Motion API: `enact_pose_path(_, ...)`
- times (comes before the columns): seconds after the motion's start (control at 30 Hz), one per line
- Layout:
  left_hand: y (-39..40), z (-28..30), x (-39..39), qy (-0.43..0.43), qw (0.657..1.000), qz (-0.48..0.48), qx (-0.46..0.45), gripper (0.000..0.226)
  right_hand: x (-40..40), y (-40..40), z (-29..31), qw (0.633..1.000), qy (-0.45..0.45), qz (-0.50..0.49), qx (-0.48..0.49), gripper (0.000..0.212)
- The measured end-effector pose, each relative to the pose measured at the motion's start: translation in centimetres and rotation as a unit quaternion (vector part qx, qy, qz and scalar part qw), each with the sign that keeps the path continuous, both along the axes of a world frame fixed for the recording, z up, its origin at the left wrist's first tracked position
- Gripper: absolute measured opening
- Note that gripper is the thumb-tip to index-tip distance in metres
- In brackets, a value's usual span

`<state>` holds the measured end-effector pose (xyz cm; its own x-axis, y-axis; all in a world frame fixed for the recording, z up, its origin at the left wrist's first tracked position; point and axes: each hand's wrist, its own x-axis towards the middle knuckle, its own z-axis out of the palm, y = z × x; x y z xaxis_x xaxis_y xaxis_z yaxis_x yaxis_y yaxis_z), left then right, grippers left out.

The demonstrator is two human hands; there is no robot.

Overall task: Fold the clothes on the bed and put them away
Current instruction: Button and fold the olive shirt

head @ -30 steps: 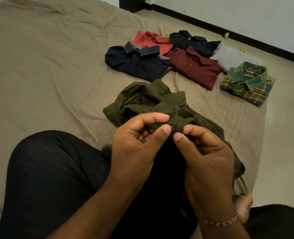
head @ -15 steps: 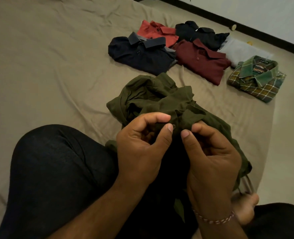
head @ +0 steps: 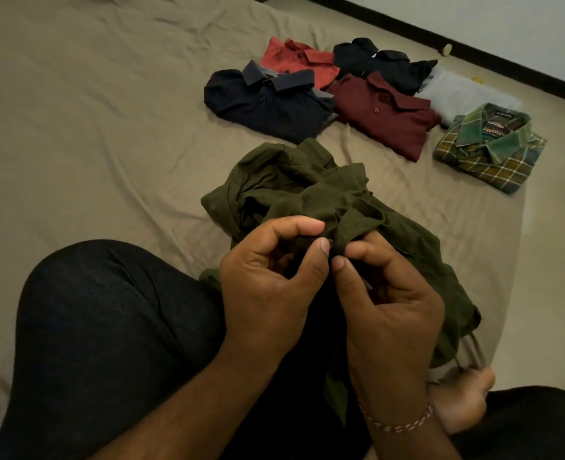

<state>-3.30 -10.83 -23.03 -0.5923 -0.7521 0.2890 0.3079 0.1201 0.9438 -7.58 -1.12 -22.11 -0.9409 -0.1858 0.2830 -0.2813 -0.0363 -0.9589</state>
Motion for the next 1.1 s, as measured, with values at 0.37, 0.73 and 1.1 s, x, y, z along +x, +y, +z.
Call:
enact_pose_path(0.37, -0.8, 0.1, -1.5, -0.036, 0.997, -0.060, 0.018, 0.021, -2.6, 1.0, -0.1, 0.992, -0.090, 0.069, -0.047, 0.020)
enact_pose_path(0.73, -0.5, -0.6, -6.0, -0.112, 0.981, -0.143, 0.064, 0.018, -7.3, 2.9, -0.7, 0.994, 0.000, 0.082, 0.068, 0.016)
enact_pose_path(1.1, 0.2, -2.8, -5.6, -0.141, 0.973, -0.150, 0.100, 0.020, -6.9, 3.6, -4.1, 0.996, -0.006, 0.060, 0.069, 0.021)
